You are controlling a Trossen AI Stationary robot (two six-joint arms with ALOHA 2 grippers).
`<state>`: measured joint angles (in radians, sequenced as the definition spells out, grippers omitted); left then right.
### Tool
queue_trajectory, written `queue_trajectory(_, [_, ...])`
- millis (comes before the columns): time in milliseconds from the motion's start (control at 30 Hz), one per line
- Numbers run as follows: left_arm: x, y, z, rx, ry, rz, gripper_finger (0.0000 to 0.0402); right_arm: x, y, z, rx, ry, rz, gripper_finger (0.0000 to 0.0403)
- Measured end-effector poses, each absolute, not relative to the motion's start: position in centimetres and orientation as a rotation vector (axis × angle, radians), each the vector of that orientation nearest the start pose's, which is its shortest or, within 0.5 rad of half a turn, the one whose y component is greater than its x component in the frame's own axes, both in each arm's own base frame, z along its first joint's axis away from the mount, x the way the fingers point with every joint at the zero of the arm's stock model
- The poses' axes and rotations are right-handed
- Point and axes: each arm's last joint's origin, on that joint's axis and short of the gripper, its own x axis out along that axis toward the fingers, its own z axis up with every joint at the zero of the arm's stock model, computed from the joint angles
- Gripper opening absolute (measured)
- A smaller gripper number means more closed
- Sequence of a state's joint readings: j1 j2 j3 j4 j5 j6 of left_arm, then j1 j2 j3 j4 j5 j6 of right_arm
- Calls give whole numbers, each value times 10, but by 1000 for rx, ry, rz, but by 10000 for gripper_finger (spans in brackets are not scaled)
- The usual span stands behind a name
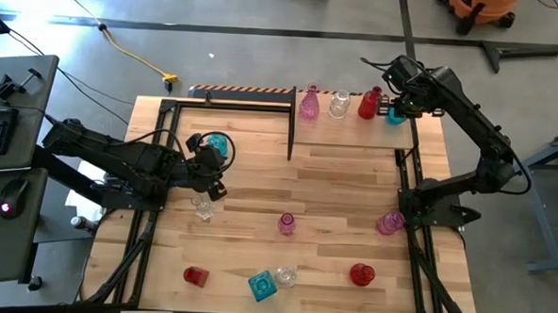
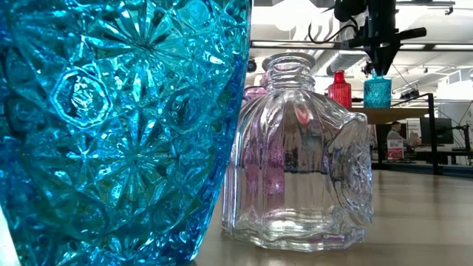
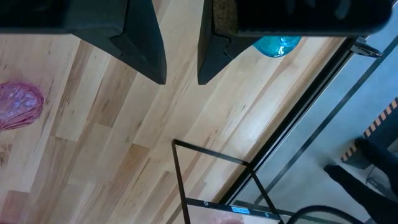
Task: Sort vases onto shelf
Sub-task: Put the bottom right blue vase on the shelf
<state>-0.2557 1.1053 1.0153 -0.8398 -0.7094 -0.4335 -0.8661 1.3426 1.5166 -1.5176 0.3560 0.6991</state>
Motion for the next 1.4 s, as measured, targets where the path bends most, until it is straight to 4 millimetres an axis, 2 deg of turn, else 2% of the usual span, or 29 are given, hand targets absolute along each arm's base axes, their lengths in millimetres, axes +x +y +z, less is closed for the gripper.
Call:
queue_trajectory(967, [203,-33,305,34,716,584,83,130,-173,372,776,929,-1567,31])
queue_trajectory(1167, [203,-33,305,34,715,584,83,126,-168,377,757,924,-1535,31])
queue_trajectory(1400, [203,-33,305,33,715,584,83,120,-160,387,759,825,-1516,31])
